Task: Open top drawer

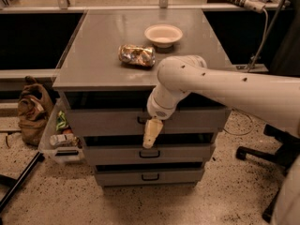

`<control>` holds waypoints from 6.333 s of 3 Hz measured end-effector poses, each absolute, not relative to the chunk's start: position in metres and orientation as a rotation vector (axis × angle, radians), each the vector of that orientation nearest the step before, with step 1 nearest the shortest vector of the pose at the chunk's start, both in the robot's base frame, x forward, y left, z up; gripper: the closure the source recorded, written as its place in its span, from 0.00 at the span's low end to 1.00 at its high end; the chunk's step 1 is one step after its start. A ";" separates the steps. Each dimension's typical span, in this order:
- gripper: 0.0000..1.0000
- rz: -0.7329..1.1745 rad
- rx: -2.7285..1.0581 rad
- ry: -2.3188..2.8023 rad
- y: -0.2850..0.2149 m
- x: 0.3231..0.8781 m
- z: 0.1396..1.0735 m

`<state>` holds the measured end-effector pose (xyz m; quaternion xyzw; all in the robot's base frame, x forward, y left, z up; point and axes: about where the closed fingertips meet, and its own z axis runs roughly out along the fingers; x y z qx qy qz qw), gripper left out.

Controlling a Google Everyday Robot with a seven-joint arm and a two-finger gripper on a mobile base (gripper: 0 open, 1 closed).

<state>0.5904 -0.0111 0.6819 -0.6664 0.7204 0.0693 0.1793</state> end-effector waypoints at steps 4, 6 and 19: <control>0.00 0.308 -1.950 2.113 -0.016 0.523 0.664; 0.00 0.359 -1.926 2.151 -0.016 0.484 0.666; 0.00 0.672 -2.130 2.389 -0.067 0.284 0.681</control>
Offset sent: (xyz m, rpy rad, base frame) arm -0.0035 0.0082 -0.0428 -0.0266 0.1103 0.0541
